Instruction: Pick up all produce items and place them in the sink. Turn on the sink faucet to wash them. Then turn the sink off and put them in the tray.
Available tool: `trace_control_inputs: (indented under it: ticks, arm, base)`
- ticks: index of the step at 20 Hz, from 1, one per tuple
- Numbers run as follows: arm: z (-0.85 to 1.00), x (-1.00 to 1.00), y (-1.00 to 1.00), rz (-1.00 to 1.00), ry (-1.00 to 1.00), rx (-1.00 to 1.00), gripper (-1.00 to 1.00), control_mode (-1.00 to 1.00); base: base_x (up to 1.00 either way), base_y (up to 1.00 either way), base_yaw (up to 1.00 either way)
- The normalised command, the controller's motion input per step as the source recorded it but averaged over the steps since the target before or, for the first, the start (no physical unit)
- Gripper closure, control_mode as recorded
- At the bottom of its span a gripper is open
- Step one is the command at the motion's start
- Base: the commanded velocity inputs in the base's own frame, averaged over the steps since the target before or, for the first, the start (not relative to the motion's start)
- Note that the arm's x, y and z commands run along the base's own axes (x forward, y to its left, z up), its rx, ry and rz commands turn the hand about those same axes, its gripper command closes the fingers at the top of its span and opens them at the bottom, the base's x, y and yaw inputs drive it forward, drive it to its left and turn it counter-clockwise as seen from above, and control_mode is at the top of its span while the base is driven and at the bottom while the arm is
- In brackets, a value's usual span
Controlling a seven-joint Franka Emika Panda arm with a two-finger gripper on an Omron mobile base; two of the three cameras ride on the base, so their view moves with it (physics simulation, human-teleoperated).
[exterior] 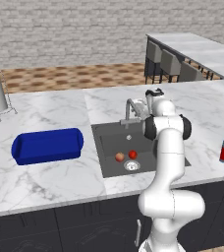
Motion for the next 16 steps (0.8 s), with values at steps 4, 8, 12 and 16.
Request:
trace_control_inputs:
  ticks: [4, 8, 12, 16]
  arm:
    - [0.63, 0.13, -0.09, 0.0, 0.0, 0.0, -1.0, -1.0]
    - [0.61, 0.15, -0.36, 0.0, 0.0, 0.0, -1.0, -1.0]
    - [0.55, 0.05, -0.51, 0.0, 0.0, 0.0, -1.0, -1.0]
    - [0.54, -0.03, -0.45, 0.0, 0.0, -0.06, -1.0, -1.0]
  base:
    - [0.0, 0.0, 0.0]
    - [0.0, 0.0, 0.0]
    - [0.0, 0.0, 0.0]
    - [0.0, 0.0, 0.0]
